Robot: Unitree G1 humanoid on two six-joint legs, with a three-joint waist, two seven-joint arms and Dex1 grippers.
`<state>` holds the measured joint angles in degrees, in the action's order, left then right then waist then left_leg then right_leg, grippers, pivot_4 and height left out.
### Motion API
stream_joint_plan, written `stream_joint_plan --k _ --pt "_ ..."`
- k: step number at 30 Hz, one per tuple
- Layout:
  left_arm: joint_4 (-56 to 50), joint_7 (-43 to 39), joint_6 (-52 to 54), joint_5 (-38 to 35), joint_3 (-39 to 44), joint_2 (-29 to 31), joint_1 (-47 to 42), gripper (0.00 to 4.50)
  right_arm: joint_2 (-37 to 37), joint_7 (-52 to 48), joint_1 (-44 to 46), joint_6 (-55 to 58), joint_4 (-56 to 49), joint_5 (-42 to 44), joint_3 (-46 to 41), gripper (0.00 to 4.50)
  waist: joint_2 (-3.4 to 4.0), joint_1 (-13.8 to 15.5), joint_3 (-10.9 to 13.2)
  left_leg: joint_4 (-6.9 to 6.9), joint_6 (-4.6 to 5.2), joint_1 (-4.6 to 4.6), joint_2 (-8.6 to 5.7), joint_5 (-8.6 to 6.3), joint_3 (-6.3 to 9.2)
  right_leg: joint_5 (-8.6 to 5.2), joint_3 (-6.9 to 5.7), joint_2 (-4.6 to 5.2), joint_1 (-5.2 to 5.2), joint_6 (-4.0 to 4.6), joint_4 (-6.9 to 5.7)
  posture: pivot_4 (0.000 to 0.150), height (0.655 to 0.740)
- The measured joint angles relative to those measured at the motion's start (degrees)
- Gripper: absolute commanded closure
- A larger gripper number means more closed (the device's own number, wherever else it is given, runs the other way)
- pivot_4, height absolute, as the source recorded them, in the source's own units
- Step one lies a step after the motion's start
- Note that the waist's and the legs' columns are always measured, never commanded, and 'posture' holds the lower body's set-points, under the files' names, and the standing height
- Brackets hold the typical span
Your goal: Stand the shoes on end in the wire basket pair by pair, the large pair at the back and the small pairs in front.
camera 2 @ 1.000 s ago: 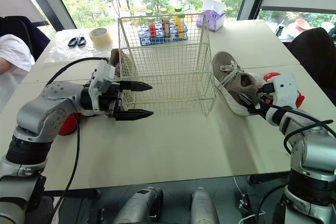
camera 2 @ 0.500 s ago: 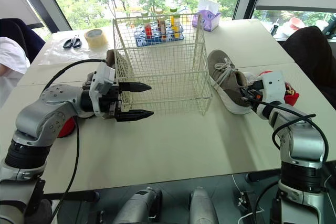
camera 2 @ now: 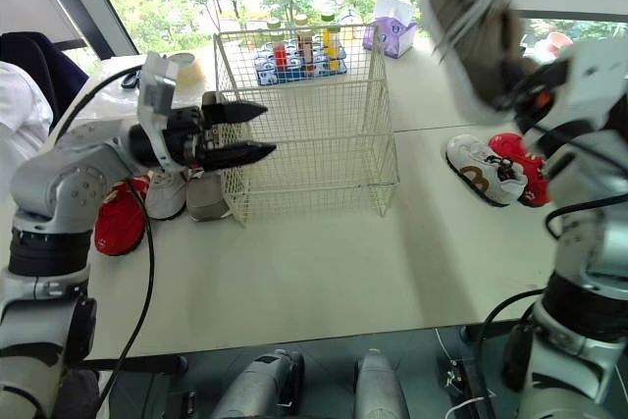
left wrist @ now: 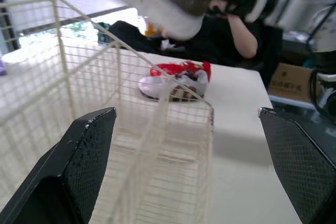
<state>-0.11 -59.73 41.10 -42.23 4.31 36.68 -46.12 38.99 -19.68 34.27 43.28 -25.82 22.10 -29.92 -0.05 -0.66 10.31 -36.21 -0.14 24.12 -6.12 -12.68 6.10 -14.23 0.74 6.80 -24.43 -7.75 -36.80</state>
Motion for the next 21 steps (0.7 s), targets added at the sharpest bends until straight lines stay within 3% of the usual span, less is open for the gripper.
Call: stream_joint_plan --k 8,14,21 --pt "15.6 -1.2 0.8 0.3 1.7 -0.8 -11.3 0.0 11.9 -19.8 1.4 -14.0 -1.8 2.3 12.3 4.34 -0.02 -0.5 0.0 -0.04 0.06 -0.05 0.02 -0.02 -0.08 -0.02 0.02 -0.02 -0.01 -0.04 -0.14 0.15 0.74" --pt "22.0 -2.1 2.3 0.2 4.6 -0.5 -15.5 0.0 13.5 -27.0 4.3 -31.4 3.6 -4.1 18.5 4.34 -0.11 -0.2 0.1 -0.11 0.01 -0.03 0.0 0.0 -0.08 -0.02 0.02 0.0 -0.01 -0.04 -0.14 0.15 0.74" --pt "22.4 -2.0 4.8 0.1 6.3 1.3 -15.5 0.0 13.1 -31.5 5.4 -43.4 9.6 -8.1 23.3 4.34 -0.13 -0.3 0.1 -0.09 -0.21 -0.03 -0.01 0.13 -0.07 -0.02 0.04 0.0 -0.04 -0.04 -0.17 0.15 0.74"
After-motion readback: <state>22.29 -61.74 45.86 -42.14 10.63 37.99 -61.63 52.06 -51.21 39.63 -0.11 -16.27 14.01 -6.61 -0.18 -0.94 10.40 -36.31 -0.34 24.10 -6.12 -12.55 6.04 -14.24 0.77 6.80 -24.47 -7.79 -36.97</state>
